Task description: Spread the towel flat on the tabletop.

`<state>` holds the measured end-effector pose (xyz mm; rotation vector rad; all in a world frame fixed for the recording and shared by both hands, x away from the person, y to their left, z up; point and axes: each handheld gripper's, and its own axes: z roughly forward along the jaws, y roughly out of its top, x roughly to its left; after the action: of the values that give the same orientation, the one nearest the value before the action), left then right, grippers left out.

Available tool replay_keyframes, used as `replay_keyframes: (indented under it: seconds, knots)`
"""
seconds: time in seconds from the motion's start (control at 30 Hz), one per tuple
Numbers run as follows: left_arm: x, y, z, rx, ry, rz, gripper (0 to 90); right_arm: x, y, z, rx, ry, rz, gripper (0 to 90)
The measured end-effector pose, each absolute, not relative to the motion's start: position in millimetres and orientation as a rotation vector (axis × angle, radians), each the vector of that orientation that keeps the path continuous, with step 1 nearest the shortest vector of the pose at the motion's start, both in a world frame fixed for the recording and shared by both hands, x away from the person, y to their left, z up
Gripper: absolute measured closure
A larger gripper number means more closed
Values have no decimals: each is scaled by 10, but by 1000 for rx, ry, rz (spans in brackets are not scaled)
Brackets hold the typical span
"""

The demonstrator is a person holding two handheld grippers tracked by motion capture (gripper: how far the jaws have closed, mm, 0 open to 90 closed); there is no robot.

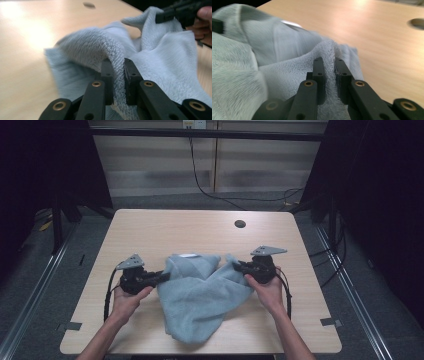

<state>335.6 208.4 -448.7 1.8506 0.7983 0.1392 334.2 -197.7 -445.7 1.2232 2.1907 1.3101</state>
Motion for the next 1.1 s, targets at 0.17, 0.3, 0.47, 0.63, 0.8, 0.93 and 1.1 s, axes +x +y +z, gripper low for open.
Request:
replay_keyframes:
  seconds: [0.17, 0.3, 0.47, 0.63, 0.8, 0.93, 1.1]
  knots:
    - [3425, 2232, -4247, 1752, 823, 185, 817, 3430, -2221, -4227, 1283, 2071, 1306, 829]
    - [3497, 2277, -4027, 1722, 826, 237, 818, 3553, -2367, -3951, 1287, 1990, 1314, 833]
    - [3658, 2405, -3546, 1630, 838, 336, 821, 3781, -2479, -3479, 1302, 1891, 1417, 834]
    - [3677, 2496, -3266, 1567, 825, 416, 826, 3943, -2443, -2954, 1242, 1835, 1413, 834]
    - [3520, 2520, -3126, 1563, 773, 458, 838, 3903, -2365, -2642, 1163, 1771, 1446, 833]
    - [3309, 2533, -3409, 1603, 752, 395, 837, 3721, -2366, -2914, 1168, 1812, 1414, 832]
    - [3054, 2509, -4002, 1721, 782, 256, 832, 3329, -2465, -3680, 1249, 1939, 1369, 827]
